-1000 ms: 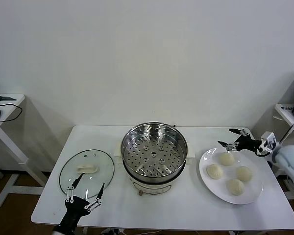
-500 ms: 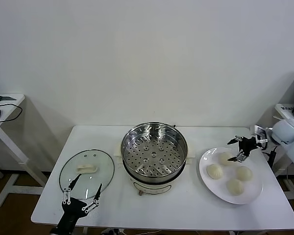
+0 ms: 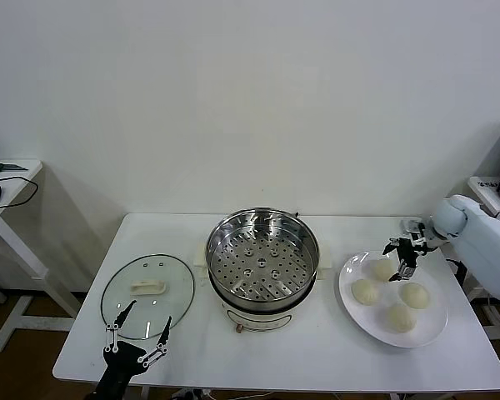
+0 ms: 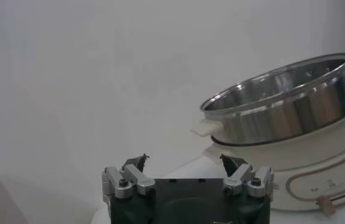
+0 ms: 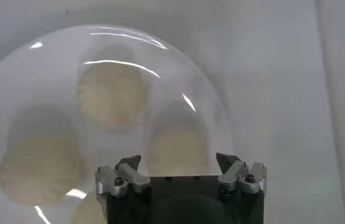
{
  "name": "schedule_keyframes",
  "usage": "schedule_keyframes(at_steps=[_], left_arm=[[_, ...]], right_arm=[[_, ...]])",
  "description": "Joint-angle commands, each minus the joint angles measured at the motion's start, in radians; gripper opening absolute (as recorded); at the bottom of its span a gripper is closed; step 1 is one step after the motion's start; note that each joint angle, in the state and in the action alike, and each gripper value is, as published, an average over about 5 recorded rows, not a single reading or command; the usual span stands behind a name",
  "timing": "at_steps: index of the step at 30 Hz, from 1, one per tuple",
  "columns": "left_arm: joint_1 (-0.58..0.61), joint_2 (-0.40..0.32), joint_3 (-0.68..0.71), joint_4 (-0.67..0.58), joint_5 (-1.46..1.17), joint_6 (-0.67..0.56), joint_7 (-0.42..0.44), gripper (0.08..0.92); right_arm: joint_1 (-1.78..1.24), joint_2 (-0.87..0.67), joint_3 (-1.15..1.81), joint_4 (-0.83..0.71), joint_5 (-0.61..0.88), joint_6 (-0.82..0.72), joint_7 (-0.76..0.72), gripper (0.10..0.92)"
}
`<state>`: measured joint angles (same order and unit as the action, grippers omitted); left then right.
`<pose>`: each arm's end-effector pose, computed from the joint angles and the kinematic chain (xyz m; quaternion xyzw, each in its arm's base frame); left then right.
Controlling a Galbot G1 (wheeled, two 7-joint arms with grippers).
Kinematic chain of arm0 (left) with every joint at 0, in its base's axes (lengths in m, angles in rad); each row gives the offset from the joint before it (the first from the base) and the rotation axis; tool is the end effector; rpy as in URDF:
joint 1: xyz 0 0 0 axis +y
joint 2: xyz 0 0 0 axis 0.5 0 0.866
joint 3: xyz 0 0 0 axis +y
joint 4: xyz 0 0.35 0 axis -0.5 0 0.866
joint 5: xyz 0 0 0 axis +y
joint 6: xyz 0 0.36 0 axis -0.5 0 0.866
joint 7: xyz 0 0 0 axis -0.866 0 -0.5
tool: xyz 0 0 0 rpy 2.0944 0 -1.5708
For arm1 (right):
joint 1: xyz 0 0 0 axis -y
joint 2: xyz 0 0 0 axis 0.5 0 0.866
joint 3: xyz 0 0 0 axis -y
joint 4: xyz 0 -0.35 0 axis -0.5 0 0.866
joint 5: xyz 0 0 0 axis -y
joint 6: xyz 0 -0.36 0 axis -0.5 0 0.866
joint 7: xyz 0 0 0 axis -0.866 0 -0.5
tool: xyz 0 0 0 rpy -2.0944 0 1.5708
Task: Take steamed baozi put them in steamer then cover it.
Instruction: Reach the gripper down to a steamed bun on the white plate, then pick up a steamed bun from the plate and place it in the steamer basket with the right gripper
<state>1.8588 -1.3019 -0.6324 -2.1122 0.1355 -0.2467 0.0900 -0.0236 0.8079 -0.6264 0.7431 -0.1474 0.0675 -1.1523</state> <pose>0.1025 0.0760 -0.3255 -0.1189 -0.9733 -0.1962 0.0115 0.5627 -0.2643 -0.2263 0.4813 -0.5852 0.4893 0.4319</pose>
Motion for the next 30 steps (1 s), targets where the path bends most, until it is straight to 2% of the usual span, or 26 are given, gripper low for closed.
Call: schedule_keyframes(at_steps=[1, 4, 12, 18, 23, 30], left_arm=[[0.004, -0.002, 0.006, 0.007, 0.004, -0.003, -0.001, 0.823], [0.004, -0.005, 0.009, 0.011, 0.007, -0.006, -0.002, 0.823], [0.005, -0.005, 0.006, 0.011, 0.006, -0.011, -0.005, 0.823], [-0.001, -0.002, 0.005, 0.006, 0.003, -0.01, -0.006, 0.823], [-0.01, 0.004, 0.005, 0.0, -0.001, -0.008, -0.007, 0.823], [-0.009, 0.003, 0.006, -0.009, -0.003, -0.01, -0.009, 0.823]], right_arm=[[0.018, 0.044, -0.024, -0.05, -0.055, 0.009, 0.004, 0.819], [0.013, 0.048, -0.023, -0.053, -0.057, 0.011, 0.017, 0.8], [0.013, 0.028, -0.036, -0.012, -0.049, 0.014, 0.028, 0.636], [0.087, -0.058, -0.111, 0.188, 0.031, 0.026, 0.017, 0.628], [0.292, -0.082, -0.21, 0.366, 0.044, 0.204, -0.014, 0.639], [0.582, 0.032, -0.356, 0.565, 0.037, 0.427, -0.058, 0.652]])
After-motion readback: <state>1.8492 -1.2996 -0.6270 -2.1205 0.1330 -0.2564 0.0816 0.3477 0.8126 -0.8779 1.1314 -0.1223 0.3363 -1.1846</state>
